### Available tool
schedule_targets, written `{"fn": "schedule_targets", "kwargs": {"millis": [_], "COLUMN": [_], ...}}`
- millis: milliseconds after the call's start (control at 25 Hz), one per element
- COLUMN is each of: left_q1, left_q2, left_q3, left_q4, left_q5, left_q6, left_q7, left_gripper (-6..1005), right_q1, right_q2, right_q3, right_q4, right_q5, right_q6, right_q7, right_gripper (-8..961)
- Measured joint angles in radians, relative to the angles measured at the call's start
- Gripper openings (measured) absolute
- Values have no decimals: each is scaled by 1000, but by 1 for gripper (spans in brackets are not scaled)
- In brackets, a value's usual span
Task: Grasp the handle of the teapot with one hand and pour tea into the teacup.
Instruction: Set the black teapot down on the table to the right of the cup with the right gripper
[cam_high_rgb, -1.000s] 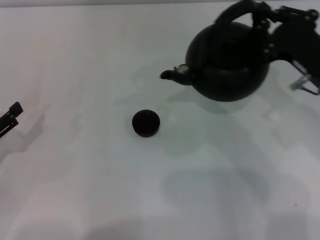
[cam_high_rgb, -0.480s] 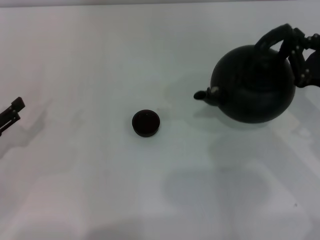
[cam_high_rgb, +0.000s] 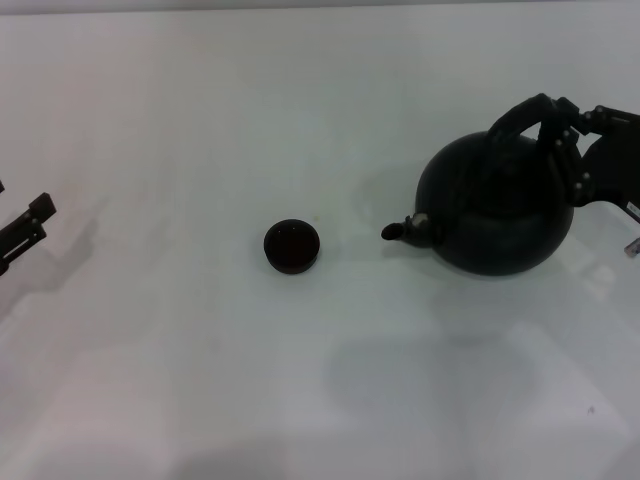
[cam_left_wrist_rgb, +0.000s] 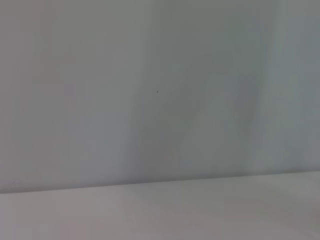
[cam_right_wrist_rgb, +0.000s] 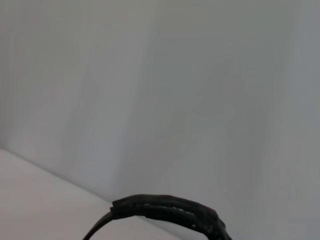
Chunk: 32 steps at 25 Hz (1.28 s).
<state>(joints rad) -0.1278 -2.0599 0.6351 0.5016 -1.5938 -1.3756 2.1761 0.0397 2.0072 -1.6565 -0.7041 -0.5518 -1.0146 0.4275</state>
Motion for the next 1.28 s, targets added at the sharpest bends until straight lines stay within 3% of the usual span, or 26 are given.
{"fn": "schedule_targets", "kwargs": {"millis": [1200, 1280], "left_q1": [-1, -1], "left_q2": [-4, -5], "left_q3": [6, 6], "left_q4": [0, 0], "left_q5": [1, 1], "left_q6": [12, 12], "left_q7": [4, 4], "left_gripper": [774, 774], "right_q1": [50, 53], "right_q2": [7, 7], "right_q3": [73, 76], "right_q4": [180, 185], "right_q5": [7, 8], "right_q6": [-110, -117], "right_q7": [-107, -106], "right_gripper": [137, 176]}}
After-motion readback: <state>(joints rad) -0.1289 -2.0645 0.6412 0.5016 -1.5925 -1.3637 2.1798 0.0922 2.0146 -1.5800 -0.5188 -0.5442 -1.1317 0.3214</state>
